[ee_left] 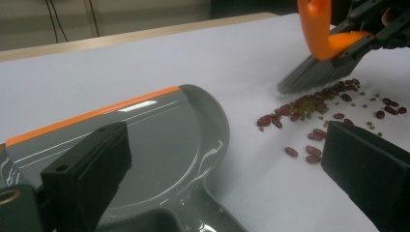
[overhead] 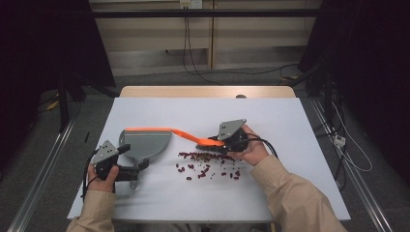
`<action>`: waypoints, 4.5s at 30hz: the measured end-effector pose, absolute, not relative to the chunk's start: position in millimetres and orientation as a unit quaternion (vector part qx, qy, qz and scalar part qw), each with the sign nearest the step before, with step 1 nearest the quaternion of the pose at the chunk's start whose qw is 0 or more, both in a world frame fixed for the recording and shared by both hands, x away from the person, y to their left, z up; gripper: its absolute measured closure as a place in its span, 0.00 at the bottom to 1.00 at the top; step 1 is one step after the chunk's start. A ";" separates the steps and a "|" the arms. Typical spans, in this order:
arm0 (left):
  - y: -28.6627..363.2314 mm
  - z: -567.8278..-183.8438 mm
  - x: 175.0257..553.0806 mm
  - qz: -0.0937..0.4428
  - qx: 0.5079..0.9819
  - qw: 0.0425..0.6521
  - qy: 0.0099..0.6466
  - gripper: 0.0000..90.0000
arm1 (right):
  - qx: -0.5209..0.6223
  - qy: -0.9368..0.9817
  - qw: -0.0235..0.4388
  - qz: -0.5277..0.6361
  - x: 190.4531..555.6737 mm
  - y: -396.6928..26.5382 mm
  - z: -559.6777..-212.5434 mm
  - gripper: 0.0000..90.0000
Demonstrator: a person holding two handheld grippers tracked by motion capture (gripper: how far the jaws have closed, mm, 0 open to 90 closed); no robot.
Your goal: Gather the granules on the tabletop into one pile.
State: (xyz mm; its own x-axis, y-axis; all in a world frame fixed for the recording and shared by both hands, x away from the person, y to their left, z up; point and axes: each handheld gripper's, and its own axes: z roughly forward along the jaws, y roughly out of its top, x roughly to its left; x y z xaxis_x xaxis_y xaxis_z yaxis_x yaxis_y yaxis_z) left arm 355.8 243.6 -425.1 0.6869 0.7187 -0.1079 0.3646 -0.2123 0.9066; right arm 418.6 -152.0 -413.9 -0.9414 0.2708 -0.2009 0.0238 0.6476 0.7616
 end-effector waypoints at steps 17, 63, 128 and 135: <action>245.8 -424.9 355.9 0.172 0.758 0.517 0.358 0.04 | 0.187 0.852 0.065 0.484 404.6 -114.6 -396.5 0.79; 247.5 -424.7 356.8 0.174 0.754 0.520 0.362 0.04 | 0.213 0.868 0.001 0.449 416.9 -106.1 -425.1 0.79; 244.8 -424.1 354.8 0.176 0.759 0.514 0.358 0.04 | 0.232 0.841 0.022 0.489 395.9 -162.9 -404.7 0.79; 244.4 -424.0 354.3 0.176 0.759 0.514 0.358 0.04 | 0.285 0.820 0.057 0.494 388.8 -130.7 -396.7 0.79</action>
